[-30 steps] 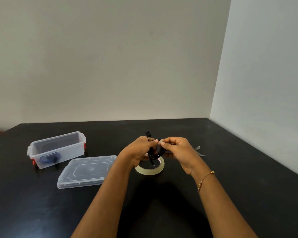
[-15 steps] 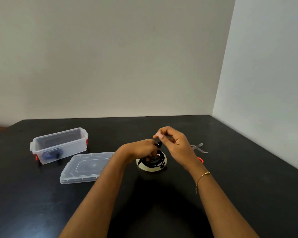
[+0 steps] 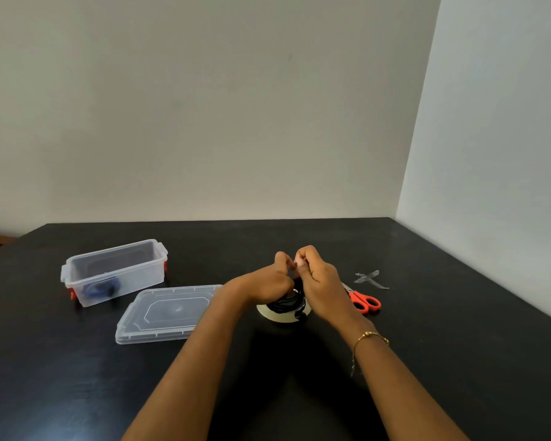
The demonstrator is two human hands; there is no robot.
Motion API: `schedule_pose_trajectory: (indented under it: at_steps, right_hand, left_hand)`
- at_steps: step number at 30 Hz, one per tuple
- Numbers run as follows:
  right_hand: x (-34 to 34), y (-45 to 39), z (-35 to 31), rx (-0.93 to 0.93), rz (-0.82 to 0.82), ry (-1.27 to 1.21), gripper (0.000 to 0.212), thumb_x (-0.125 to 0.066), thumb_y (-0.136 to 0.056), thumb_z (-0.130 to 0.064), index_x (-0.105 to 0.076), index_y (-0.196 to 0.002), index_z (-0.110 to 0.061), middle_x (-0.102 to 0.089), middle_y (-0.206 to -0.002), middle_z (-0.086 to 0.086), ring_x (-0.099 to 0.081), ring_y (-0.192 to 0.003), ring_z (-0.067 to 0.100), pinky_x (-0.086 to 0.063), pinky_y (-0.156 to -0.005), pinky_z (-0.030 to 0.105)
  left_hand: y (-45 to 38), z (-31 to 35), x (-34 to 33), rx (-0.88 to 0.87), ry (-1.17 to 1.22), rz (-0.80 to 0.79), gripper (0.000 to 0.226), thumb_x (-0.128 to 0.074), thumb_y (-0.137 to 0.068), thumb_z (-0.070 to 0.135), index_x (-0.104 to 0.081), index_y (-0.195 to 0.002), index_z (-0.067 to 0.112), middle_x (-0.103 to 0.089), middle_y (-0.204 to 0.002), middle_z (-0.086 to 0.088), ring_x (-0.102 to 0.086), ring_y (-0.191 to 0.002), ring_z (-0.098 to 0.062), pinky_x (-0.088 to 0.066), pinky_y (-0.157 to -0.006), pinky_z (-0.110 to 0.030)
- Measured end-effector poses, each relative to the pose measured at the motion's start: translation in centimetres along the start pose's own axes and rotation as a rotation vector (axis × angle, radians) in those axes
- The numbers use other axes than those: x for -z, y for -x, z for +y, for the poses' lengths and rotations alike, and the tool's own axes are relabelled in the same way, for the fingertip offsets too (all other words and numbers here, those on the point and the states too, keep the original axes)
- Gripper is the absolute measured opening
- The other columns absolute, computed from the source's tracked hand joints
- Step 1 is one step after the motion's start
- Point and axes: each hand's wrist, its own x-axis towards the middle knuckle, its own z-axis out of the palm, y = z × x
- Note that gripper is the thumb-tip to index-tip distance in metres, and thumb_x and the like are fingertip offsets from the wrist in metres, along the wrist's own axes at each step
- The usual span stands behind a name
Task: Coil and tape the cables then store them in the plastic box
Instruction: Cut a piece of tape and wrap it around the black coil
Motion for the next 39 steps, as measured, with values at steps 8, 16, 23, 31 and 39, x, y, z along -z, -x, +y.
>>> schedule_pose_trajectory:
  at_steps: [8,16,23,31,39]
  right_hand:
    - [-0.7,-0.1,0.4,0.037,0.311,0.075,0.012,-0.037,-0.097,-0.011,-0.048,-0.093,-0.011,-0.045,-0.075,-0.012,-0.048,-0.066,0.000,-0.040,-0.058,0.005]
    - [-0.5,-0.6,0.4,-0.052,0.501,0.047,0.016,-0.041,-0.096,-0.009,-0.054,-0.095,0.001,-0.051,-0.077,0.000,-0.046,-0.063,-0.001,-0.039,-0.059,0.003]
    - [-0.4,-0.6,0.4,-0.104,0.400,0.068,0.015,-0.041,-0.096,-0.011,-0.054,-0.097,-0.003,-0.051,-0.083,-0.001,-0.046,-0.067,0.000,-0.039,-0.057,0.003]
    - [2.6,-0.6,-1.1,-0.164,0.031,-0.017,0.009,-0.058,-0.086,-0.013,-0.061,-0.079,-0.017,-0.054,-0.101,0.001,-0.047,-0.104,0.015,-0.039,-0.085,0.025]
    - [3.5,0.0,-0.6,-0.063,-0.207,0.119,0.010,-0.061,-0.083,-0.007,-0.071,-0.087,-0.008,-0.065,-0.097,0.004,-0.062,-0.088,0.013,-0.050,-0.080,0.018]
  left_hand:
    - [0.3,0.1,0.3,-0.184,0.329,-0.004,0.039,-0.048,-0.093,0.009,-0.025,-0.119,0.025,-0.062,-0.097,-0.007,-0.062,-0.087,-0.011,-0.053,-0.073,-0.020]
    - [-0.6,-0.2,-1.2,-0.179,0.752,0.173,0.013,-0.045,-0.096,0.018,-0.056,-0.097,0.012,-0.063,-0.069,0.001,-0.063,-0.069,-0.010,-0.052,-0.083,-0.031]
    - [-1.2,-0.1,-1.9,-0.117,0.633,0.345,0.013,-0.041,-0.098,0.019,-0.051,-0.091,0.015,-0.055,-0.082,-0.003,-0.056,-0.077,-0.012,-0.050,-0.074,-0.023]
    - [-1.4,-0.7,-1.6,-0.191,0.345,0.369,0.015,-0.046,-0.096,0.020,-0.049,-0.081,0.020,-0.053,-0.077,0.000,-0.047,-0.070,-0.010,-0.042,-0.069,-0.027]
    - [-1.3,-0.9,-1.5,-0.196,0.314,0.306,0.015,-0.041,-0.098,0.020,-0.047,-0.084,0.017,-0.052,-0.076,0.001,-0.047,-0.069,-0.008,-0.042,-0.067,-0.021]
